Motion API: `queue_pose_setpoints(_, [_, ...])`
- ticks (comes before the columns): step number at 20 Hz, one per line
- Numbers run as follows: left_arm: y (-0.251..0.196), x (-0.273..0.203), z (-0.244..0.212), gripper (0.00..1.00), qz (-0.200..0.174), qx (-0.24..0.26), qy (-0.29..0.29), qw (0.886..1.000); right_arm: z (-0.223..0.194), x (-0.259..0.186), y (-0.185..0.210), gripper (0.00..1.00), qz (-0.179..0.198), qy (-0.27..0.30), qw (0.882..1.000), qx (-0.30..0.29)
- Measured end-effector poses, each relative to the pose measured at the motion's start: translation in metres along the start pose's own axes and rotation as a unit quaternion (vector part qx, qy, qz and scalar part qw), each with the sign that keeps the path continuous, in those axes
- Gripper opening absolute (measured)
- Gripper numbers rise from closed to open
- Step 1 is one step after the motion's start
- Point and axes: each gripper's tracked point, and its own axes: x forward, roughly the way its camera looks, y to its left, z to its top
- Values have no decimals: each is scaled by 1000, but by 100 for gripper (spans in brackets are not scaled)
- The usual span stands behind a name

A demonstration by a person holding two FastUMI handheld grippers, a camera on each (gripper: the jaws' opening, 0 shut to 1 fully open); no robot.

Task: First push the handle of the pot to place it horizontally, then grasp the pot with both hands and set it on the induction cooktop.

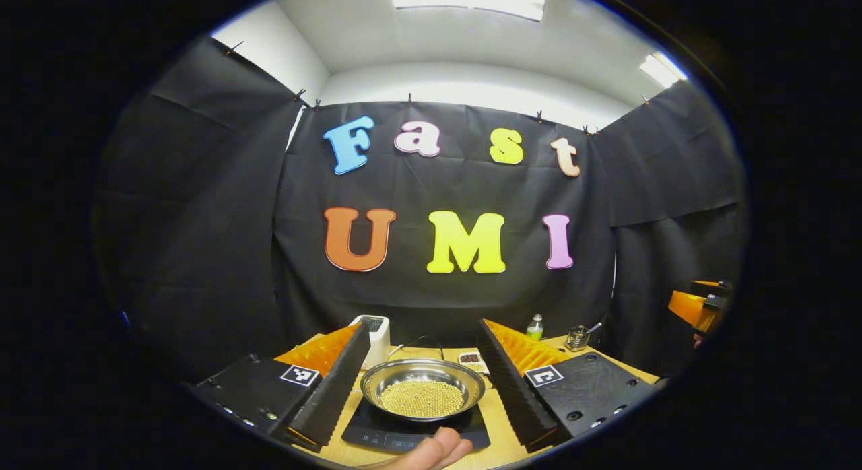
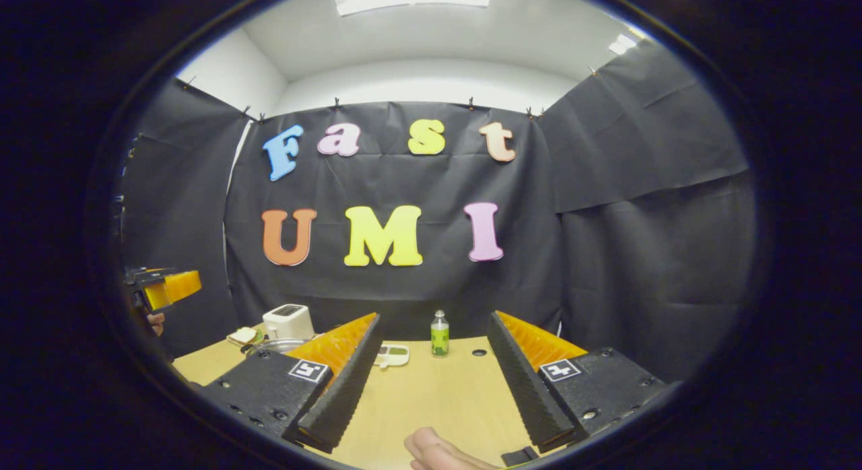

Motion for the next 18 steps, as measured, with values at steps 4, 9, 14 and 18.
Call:
queue_pose_setpoints(4, [-11,-18,-2,95,-4,-6,11,1000,12,-17,-8,96,-2,-14,1000,-1])
queue_pose_setpoints(9, [-19,-35,-23,95,-10,7,17,1000,1,-24,-18,96,0,-13,1000,17])
queue_pose_setpoints(14, [-39,-40,-47,95,-23,14,41,999,0,-30,-26,96,-1,-13,1000,20])
queue_pose_setpoints(18, [-37,-40,-41,95,-13,50,27,998,-3,-33,-17,99,13,-6,1000,19])
